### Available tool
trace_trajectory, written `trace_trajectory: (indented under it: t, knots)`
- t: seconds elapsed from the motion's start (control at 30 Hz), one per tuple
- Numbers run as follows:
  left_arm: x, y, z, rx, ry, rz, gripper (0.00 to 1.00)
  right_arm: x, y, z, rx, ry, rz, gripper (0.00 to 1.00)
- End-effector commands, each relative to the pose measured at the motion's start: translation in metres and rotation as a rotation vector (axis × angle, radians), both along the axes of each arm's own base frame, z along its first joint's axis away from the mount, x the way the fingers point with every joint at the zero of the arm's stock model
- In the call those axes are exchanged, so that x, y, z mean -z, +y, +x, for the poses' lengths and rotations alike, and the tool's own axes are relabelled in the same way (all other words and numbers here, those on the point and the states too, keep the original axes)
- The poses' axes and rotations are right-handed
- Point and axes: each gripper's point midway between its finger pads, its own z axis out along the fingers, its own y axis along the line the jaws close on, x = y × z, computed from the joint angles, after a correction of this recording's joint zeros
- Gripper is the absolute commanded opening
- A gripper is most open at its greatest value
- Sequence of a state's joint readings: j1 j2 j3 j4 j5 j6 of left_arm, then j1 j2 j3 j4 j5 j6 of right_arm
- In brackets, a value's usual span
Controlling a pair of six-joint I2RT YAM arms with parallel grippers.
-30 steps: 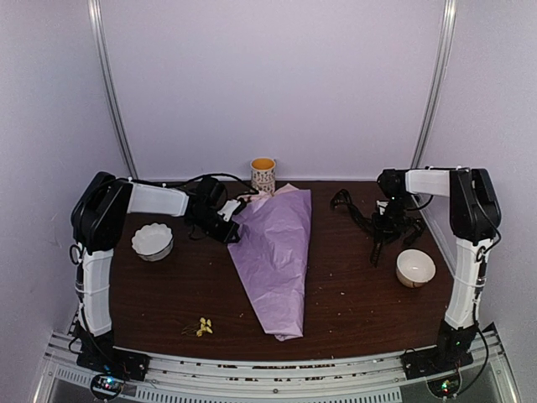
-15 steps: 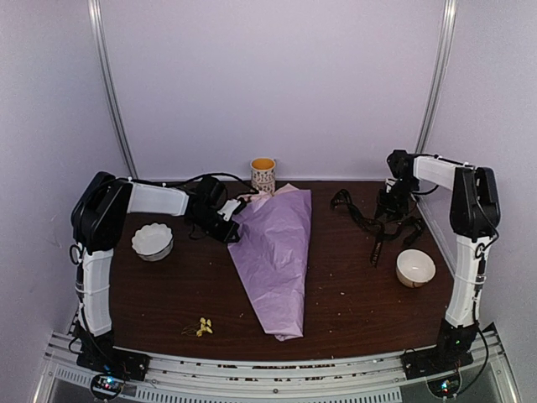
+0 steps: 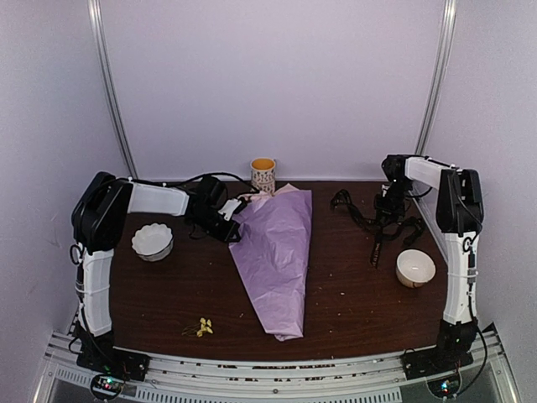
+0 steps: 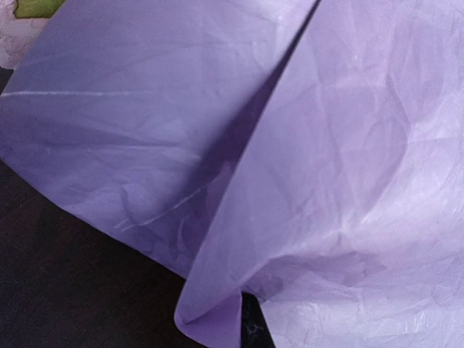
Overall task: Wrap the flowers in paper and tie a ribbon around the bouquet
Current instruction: Pick up the ribbon from the corner of the board, then place the ribbon at the center of the board.
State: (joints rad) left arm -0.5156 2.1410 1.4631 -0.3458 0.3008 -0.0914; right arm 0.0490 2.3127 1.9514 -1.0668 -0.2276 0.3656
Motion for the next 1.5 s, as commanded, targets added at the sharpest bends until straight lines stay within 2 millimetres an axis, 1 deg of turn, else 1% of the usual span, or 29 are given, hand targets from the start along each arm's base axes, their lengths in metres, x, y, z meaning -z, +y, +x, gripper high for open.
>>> trace_trajectory:
  t: [0.0, 0.03, 0.07, 0.17, 0.27, 0.3, 0.33, 0.37, 0.4, 0.43, 0.47, 0.5, 0.53, 0.57, 0.6, 0.7, 0.77, 0.83, 0.87, 0.9, 0.93, 0.97, 1.0, 1.07, 1.17, 1.23, 1.3, 1.33, 1.47]
  knots:
    - [-0.004, -0.003, 0.011, -0.003, -0.016, -0.028, 0.00, 0.009, -0.005, -0.013, -0.017, 0.075, -0.007, 0.04]
    - [-0.004, -0.004, 0.011, -0.003, -0.016, -0.027, 0.00, 0.006, -0.006, -0.012, -0.018, 0.061, -0.010, 0.00]
    - [-0.003, -0.003, 0.011, -0.003, -0.015, -0.027, 0.00, 0.002, -0.007, -0.010, -0.016, 0.044, -0.015, 0.00]
    - [0.000, -0.003, 0.009, -0.004, -0.004, -0.027, 0.00, -0.026, -0.007, 0.002, -0.019, -0.049, -0.014, 0.00]
    - [0.003, -0.003, 0.009, -0.003, 0.002, -0.025, 0.00, -0.077, 0.013, 0.014, -0.080, -0.182, 0.067, 0.00]
    - [0.003, -0.004, 0.009, -0.003, 0.003, -0.026, 0.00, -0.098, 0.024, 0.014, -0.123, -0.227, 0.098, 0.00]
    - [0.004, -0.004, 0.009, -0.003, 0.004, -0.025, 0.00, -0.129, 0.037, 0.010, -0.176, -0.291, 0.131, 0.00]
    - [0.004, -0.003, 0.009, -0.003, 0.005, -0.025, 0.00, -0.153, 0.054, 0.003, -0.240, -0.343, 0.181, 0.00]
    - [0.004, -0.003, 0.009, -0.004, 0.005, -0.023, 0.00, -0.180, 0.076, -0.010, -0.310, -0.398, 0.242, 0.00]
    - [0.004, -0.003, 0.009, -0.003, 0.005, -0.021, 0.00, -0.205, 0.097, -0.025, -0.382, -0.457, 0.306, 0.00]
    - [0.003, -0.002, 0.010, -0.003, 0.001, -0.017, 0.00, -0.227, 0.119, -0.045, -0.452, -0.510, 0.365, 0.00]
    - [0.003, -0.001, 0.011, -0.004, -0.001, -0.011, 0.00, -0.245, 0.139, -0.068, -0.520, -0.554, 0.402, 0.00]
    - [0.003, 0.000, 0.012, -0.005, -0.004, -0.004, 0.00, -0.254, 0.155, -0.090, -0.580, -0.579, 0.415, 0.00]
    - [0.003, 0.001, 0.013, -0.007, -0.009, 0.002, 0.00, -0.258, 0.169, -0.114, -0.632, -0.593, 0.413, 0.00]
    - [0.002, 0.001, 0.014, -0.007, -0.011, 0.003, 0.00, -0.255, 0.179, -0.135, -0.663, -0.597, 0.402, 0.00]
    - [0.002, 0.003, 0.016, -0.011, -0.011, -0.001, 0.00, -0.199, 0.204, -0.190, -0.681, -0.514, 0.375, 0.00]
    - [0.002, 0.004, 0.018, -0.013, -0.009, 0.001, 0.00, -0.156, 0.214, -0.228, -0.680, -0.417, 0.370, 0.00]
    - [0.001, 0.005, 0.018, -0.012, -0.009, 0.006, 0.00, -0.121, 0.225, -0.267, -0.725, -0.340, 0.344, 0.00]
    - [0.001, 0.005, 0.017, -0.013, -0.009, 0.007, 0.00, -0.109, 0.228, -0.282, -0.744, -0.312, 0.337, 0.01]
    - [0.000, 0.005, 0.018, -0.014, -0.010, 0.005, 0.00, -0.098, 0.233, -0.299, -0.774, -0.279, 0.336, 0.06]
    - [0.000, 0.005, 0.017, -0.011, -0.010, 0.003, 0.00, -0.091, 0.237, -0.312, -0.809, -0.258, 0.323, 0.20]
    - [-0.001, 0.005, 0.018, -0.011, -0.012, 0.002, 0.00, -0.087, 0.237, -0.320, -0.836, -0.251, 0.291, 0.31]
    - [-0.002, 0.004, 0.017, -0.010, -0.013, 0.001, 0.00, -0.086, 0.236, -0.323, -0.859, -0.255, 0.248, 0.36]
    - [-0.001, 0.005, 0.018, -0.011, -0.016, 0.005, 0.00, -0.092, 0.233, -0.317, -0.873, -0.289, 0.186, 0.43]
    - [0.000, 0.007, 0.017, -0.015, -0.012, 0.012, 0.00, -0.115, 0.234, -0.291, -0.824, -0.422, 0.138, 0.54]
    - [0.001, 0.006, 0.016, -0.014, -0.007, 0.009, 0.00, -0.132, 0.247, -0.274, -0.762, -0.510, 0.194, 0.60]
    - [0.001, 0.007, 0.016, -0.018, -0.009, 0.010, 0.00, -0.139, 0.268, -0.263, -0.706, -0.560, 0.302, 0.68]
    - [0.002, 0.008, 0.016, -0.019, -0.009, 0.014, 0.00, -0.140, 0.276, -0.256, -0.672, -0.577, 0.333, 0.70]
    - [0.002, 0.008, 0.015, -0.019, -0.004, 0.015, 0.00, -0.107, 0.297, -0.243, -0.547, -0.480, 0.406, 0.72]
